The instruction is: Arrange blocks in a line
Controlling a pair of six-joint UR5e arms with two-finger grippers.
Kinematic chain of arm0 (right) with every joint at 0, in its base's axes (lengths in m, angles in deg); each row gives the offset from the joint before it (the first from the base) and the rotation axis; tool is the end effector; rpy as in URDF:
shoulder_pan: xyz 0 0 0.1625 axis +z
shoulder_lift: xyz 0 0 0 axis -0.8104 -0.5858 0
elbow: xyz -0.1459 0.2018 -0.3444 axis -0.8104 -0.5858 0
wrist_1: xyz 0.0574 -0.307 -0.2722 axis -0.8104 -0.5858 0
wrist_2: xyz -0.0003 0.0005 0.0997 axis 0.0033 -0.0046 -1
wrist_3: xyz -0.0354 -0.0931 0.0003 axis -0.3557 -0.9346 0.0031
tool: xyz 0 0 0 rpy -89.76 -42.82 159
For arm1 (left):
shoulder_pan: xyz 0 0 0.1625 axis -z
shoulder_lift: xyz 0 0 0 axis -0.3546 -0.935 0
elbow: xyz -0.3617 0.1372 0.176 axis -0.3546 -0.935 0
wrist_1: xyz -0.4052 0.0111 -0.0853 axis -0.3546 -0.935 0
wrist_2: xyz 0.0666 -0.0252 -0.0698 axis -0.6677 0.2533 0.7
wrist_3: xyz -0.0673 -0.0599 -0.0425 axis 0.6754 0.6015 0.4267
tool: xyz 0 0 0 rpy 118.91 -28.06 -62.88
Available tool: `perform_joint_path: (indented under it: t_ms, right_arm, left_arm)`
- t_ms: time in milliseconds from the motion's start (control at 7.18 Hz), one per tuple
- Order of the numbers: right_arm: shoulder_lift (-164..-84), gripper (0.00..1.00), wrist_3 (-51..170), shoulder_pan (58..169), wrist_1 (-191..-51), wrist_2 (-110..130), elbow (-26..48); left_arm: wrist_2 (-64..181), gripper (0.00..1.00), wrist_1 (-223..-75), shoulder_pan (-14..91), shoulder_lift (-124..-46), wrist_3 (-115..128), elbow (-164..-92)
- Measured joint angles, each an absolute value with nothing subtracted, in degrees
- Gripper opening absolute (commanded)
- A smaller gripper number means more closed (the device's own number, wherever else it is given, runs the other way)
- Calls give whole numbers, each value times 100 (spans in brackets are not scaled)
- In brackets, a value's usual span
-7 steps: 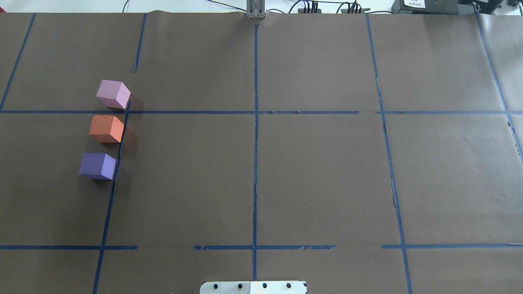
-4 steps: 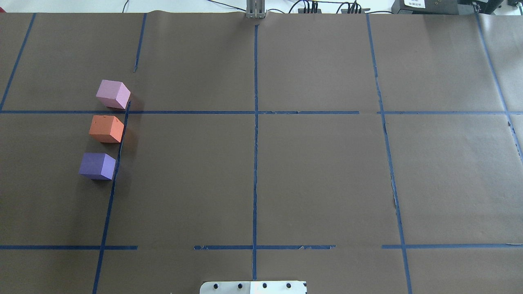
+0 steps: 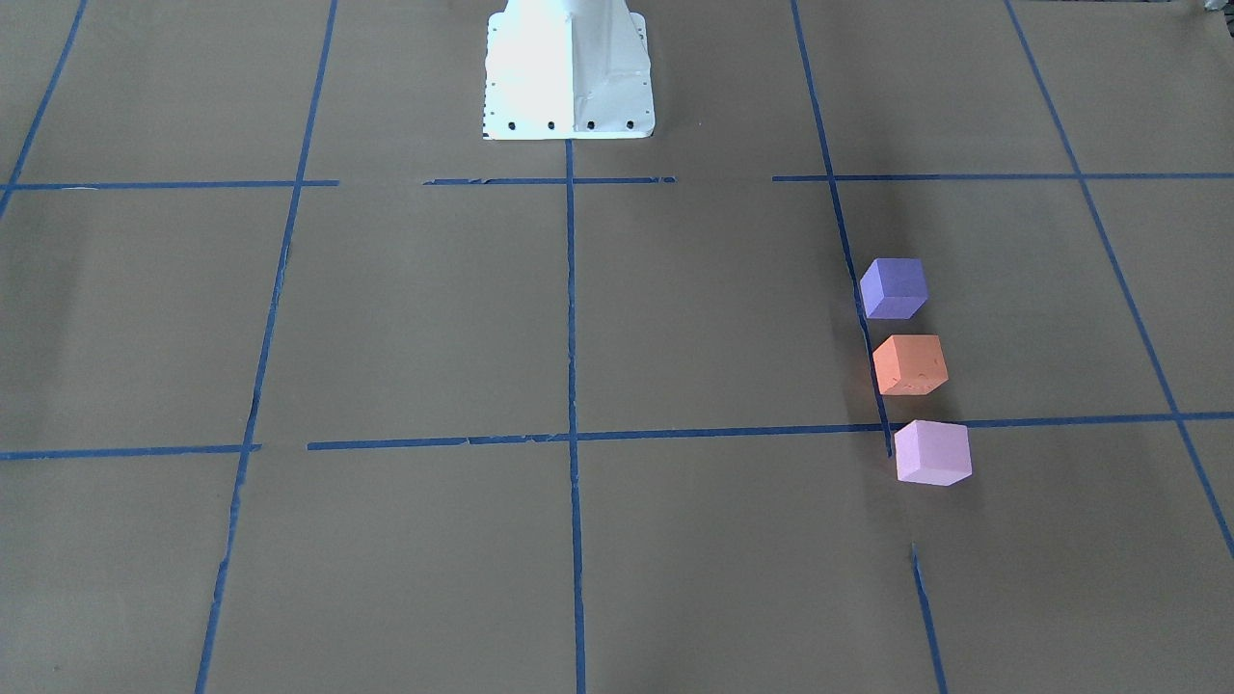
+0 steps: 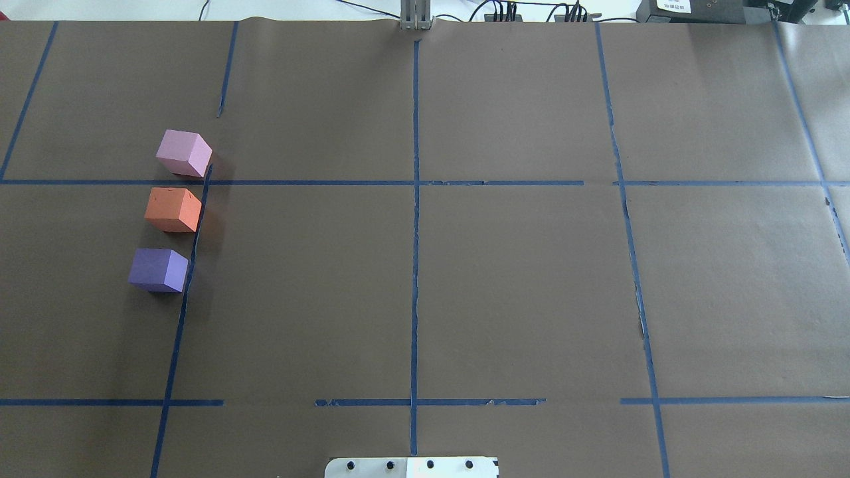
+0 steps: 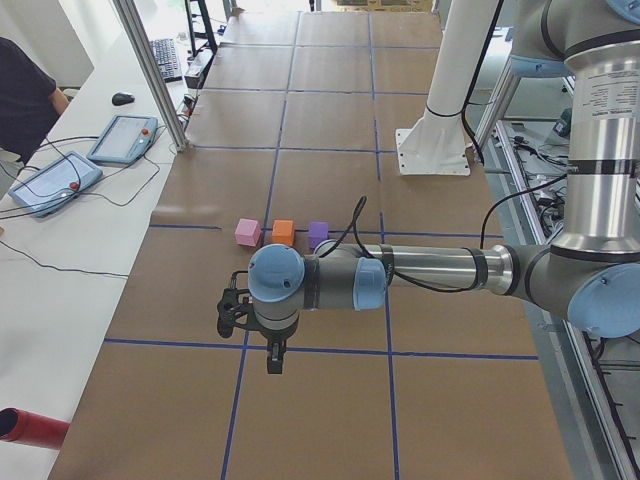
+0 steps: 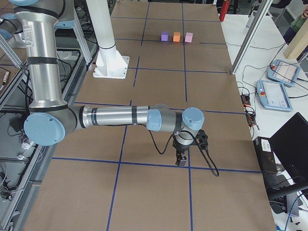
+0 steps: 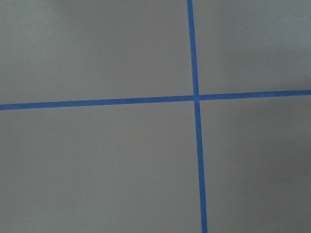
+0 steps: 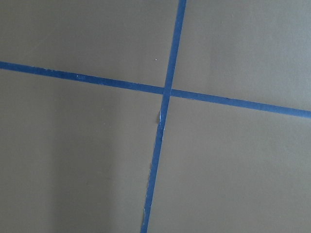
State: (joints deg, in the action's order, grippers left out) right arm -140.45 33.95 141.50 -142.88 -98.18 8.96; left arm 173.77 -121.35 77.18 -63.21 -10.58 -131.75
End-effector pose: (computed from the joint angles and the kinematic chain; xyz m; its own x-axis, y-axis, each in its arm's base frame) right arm 0.0436 -0.5150 0.6368 0.7337 -0.1463 0.6636 0.1646 0.9857 0.0353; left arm -0.1254 -0.4623 0.6373 0.6814 -0.0393 -0.7309 0.1072 0.9932 0.0465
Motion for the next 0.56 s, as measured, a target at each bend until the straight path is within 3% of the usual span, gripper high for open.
perform_joint_path:
  t_ms: [557]
  right_arm:
    - [-14045, 100, 3395, 14150, -14288, -9818, 896]
  left_arm:
    - [17332, 100, -12176, 7691, -6297, -866, -13127]
